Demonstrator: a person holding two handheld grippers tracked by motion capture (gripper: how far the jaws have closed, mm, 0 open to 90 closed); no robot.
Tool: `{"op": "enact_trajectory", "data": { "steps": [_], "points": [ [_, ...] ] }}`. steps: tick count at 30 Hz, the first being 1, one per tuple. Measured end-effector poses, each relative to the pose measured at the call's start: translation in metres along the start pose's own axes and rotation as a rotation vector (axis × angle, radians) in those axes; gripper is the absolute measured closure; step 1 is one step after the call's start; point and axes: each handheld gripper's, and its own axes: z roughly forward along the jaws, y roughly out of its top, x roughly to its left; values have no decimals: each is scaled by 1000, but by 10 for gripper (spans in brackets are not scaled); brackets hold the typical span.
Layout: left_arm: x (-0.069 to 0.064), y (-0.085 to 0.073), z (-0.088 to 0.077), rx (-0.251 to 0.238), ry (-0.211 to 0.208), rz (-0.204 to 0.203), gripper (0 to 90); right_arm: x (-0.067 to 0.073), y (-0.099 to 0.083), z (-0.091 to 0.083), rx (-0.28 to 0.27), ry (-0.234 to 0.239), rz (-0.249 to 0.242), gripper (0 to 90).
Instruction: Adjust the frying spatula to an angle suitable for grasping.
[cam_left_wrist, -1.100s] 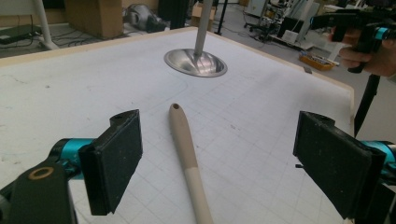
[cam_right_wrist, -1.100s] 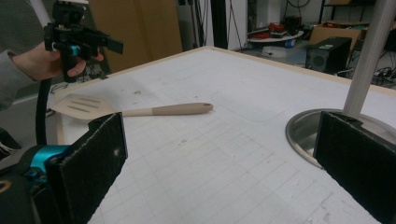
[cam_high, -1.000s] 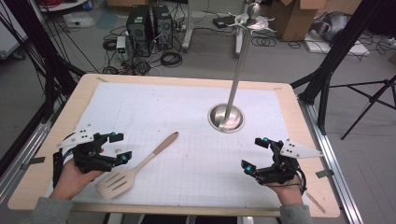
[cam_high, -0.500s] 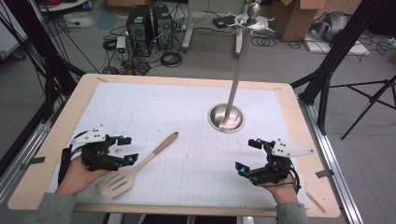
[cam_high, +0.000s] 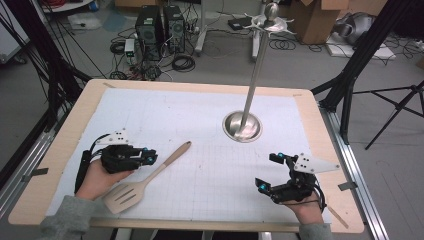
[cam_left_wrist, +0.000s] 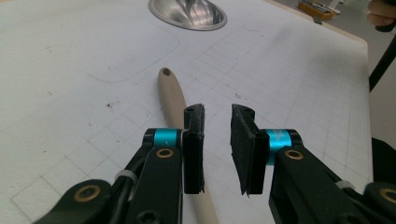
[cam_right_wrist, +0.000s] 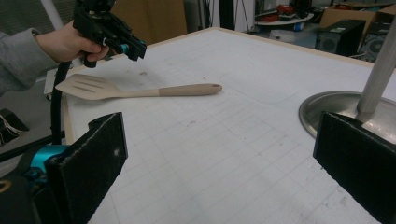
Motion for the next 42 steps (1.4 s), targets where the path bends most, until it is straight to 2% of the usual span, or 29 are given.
{"op": "enact_trajectory", "data": {
  "steps": [4,7,8,13,17,22,25,32,37,42],
  "points": [
    [4,2,9,32,3,6,794,0,-3,-1,11,-5,1,18],
    [4,3,13,43,10,9,873,2,-3,-2,27,-7,-4,18],
    [4,3,14,55,10,25,879,3,-4,-4,28,-7,-2,18],
    [7,2,21,67,13,40,888,4,-5,-6,28,-12,-8,22],
    [13,0,26,83,-1,39,895,6,-7,-7,36,-11,-7,22],
    [17,-3,33,105,-15,65,895,7,-7,-8,33,-13,-9,22],
    [20,-5,37,126,-14,61,896,8,-7,-8,37,-13,-6,22],
    [21,-9,44,143,-13,126,896,7,-7,-8,31,-12,-8,22],
    [23,-10,46,154,-19,110,896,7,-8,-9,29,-7,-1,22],
    [26,-11,47,178,-1,93,896,7,-8,-9,31,-8,-5,22]
  ]
}}
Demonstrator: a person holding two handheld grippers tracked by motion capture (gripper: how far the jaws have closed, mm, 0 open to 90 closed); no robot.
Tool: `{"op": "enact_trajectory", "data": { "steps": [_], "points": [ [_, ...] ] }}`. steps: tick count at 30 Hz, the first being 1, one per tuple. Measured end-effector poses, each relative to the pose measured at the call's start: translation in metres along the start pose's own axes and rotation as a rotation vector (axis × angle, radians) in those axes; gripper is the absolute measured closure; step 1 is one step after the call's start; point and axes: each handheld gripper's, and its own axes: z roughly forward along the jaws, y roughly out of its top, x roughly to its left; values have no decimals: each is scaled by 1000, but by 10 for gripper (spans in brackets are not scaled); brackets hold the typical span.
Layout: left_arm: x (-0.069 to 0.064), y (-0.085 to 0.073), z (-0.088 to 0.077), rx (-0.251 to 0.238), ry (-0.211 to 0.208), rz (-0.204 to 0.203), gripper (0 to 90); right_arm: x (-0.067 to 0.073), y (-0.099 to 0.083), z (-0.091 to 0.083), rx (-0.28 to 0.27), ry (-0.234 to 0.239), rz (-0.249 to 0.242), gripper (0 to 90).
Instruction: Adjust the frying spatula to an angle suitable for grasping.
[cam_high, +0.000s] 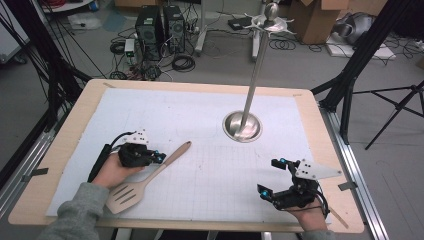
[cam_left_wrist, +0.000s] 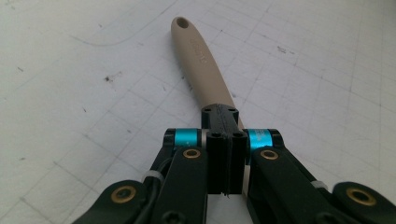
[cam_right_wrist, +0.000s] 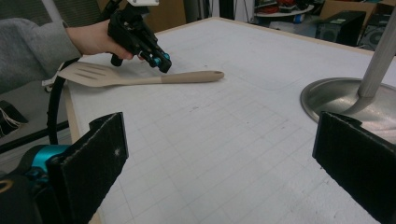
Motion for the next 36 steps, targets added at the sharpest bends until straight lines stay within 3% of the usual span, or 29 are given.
{"op": "enact_trajectory", "data": {
  "steps": [8,15,25,29,36],
  "points": [
    [2,-2,7,36,-7,-6,896,0,-2,-2,0,-7,3,22],
    [3,-3,9,35,-11,-11,896,0,-3,-5,-7,-18,14,22],
    [3,-1,13,38,-44,32,896,2,-4,-2,1,-19,8,22],
    [0,3,17,50,-79,65,896,2,-5,-2,6,-19,8,22],
    [-1,7,21,62,-121,83,896,2,-7,-2,19,-21,16,22]
  ]
}}
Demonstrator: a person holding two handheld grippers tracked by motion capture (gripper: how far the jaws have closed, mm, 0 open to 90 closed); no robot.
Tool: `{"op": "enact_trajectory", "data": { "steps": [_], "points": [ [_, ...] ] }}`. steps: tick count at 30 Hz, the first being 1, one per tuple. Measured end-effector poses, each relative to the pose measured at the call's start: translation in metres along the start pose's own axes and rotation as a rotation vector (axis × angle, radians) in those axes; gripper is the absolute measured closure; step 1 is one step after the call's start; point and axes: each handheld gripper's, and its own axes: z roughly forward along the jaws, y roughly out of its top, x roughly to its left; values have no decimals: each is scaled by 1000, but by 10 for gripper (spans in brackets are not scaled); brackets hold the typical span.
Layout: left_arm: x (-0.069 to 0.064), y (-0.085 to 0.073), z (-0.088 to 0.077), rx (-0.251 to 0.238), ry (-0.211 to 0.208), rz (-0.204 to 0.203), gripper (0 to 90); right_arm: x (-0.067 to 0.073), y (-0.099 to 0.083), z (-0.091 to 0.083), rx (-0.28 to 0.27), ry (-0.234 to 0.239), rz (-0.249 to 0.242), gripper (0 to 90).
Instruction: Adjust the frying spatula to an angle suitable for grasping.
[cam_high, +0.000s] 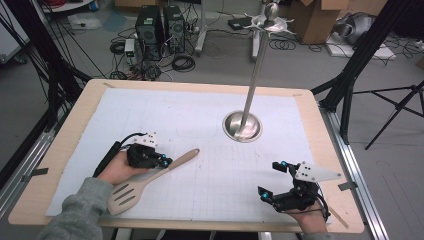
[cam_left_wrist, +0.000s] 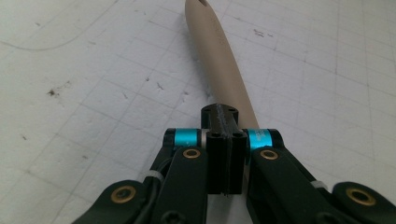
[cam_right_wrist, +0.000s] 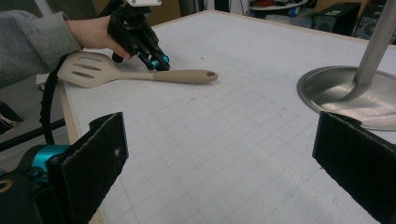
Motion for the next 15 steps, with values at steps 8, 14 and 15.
{"op": "enact_trajectory", "data": {
  "steps": [8,14,15],
  "points": [
    [0,6,-1,22,-12,21,896,0,-2,0,13,-5,-2,22],
    [0,12,4,67,8,42,896,2,-4,0,25,-6,3,22],
    [0,12,3,74,9,46,896,2,-4,0,25,-6,3,22]
  ]
}}
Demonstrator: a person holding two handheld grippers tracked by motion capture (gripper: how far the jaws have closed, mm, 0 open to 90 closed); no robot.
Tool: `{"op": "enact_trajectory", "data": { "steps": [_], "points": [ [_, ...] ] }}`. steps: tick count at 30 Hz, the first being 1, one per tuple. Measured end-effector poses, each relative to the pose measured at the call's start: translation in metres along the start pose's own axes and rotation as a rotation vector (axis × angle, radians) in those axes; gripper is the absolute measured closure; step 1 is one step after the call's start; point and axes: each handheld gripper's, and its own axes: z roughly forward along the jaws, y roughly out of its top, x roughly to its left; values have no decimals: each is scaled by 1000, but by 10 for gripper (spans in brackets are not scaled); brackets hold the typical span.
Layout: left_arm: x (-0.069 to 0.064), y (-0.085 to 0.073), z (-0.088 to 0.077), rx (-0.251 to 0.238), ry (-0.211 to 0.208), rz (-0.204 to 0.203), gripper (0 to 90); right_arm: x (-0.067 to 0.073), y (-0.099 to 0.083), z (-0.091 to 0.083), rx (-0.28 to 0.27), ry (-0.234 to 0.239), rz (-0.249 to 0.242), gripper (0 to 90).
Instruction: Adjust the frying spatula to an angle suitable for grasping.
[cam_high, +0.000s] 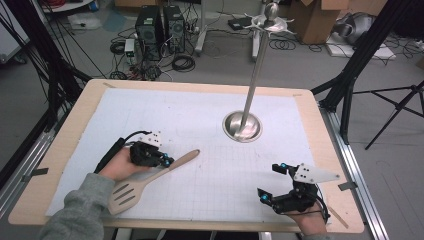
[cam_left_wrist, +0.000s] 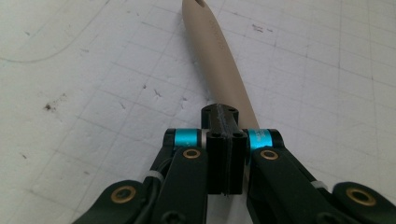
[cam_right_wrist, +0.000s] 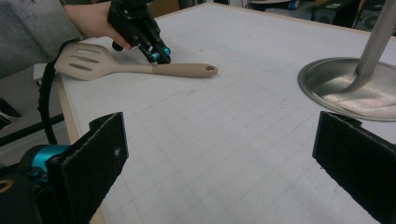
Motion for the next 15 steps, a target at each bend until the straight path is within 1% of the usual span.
{"op": "enact_trajectory", "data": {
  "steps": [2,3,4,5,6,7,8,9,11,12,13,15],
  "points": [
    [1,1,1,4,9,2,896,0,-1,-1,4,-2,2,22],
    [1,3,0,24,16,9,896,0,-1,-1,4,-3,2,22],
    [0,5,-1,29,30,4,896,0,-1,-1,3,-4,1,22],
    [0,10,-4,24,30,20,896,0,-2,-2,2,-6,-5,22],
    [0,10,-4,24,30,20,896,0,-2,-2,2,-6,-5,22],
    [-2,13,-5,2,19,15,896,-1,-2,-2,3,-10,-1,22],
    [-2,15,-4,13,25,24,896,-1,-2,-2,3,-10,-1,22],
    [-3,17,-2,36,41,27,896,0,-2,-3,3,-9,7,22],
    [-4,19,4,56,58,18,896,-1,-4,-3,8,-9,12,22],
    [-4,19,4,56,58,18,896,-1,-4,-3,8,-9,12,22],
    [-3,20,5,82,62,19,896,-1,-4,-3,9,-10,11,22],
    [-5,22,8,87,67,9,896,0,-3,-3,8,-13,7,22]
  ]
}}
